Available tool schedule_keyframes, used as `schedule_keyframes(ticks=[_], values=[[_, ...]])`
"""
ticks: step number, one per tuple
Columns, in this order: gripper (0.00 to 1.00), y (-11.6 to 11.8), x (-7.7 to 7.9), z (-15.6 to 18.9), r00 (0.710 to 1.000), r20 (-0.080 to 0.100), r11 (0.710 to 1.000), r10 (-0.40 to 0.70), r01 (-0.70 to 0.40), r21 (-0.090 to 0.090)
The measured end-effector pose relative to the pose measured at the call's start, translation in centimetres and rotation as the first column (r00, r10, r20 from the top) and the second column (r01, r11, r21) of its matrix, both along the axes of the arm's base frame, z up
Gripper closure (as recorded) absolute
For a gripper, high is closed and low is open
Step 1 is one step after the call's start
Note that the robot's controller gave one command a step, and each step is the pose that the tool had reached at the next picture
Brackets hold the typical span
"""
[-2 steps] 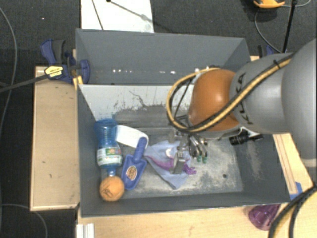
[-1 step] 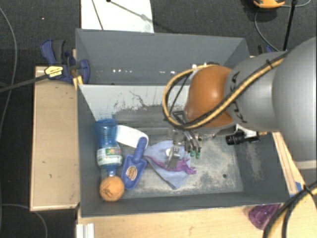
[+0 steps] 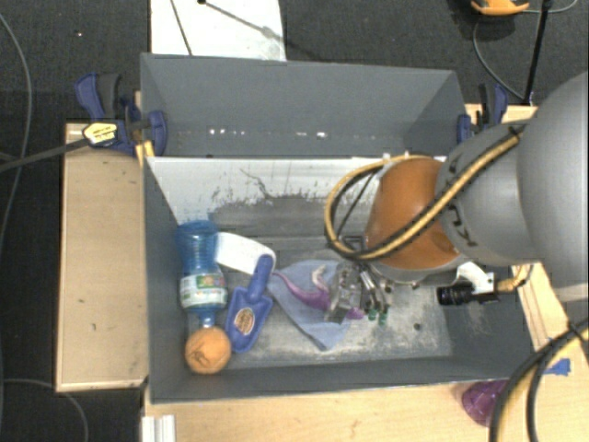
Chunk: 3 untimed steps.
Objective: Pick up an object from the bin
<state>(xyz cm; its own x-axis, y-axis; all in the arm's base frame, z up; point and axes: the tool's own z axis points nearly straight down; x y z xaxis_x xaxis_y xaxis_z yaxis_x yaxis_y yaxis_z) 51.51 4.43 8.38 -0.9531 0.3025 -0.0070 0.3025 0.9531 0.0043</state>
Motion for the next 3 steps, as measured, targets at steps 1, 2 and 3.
schedule_keyframes(ticks=[1,2,3], values=[[1.00,0.0,0.0,0.0,1.000,0.000,1.000,0.000,0.000,0.000],[1.00,1.6,0.4,7.8,0.999,0.001,0.999,0.050,-0.050,0.000],[1.00,1.6,0.4,7.8,0.999,0.001,0.999,0.051,-0.051,0.000]])
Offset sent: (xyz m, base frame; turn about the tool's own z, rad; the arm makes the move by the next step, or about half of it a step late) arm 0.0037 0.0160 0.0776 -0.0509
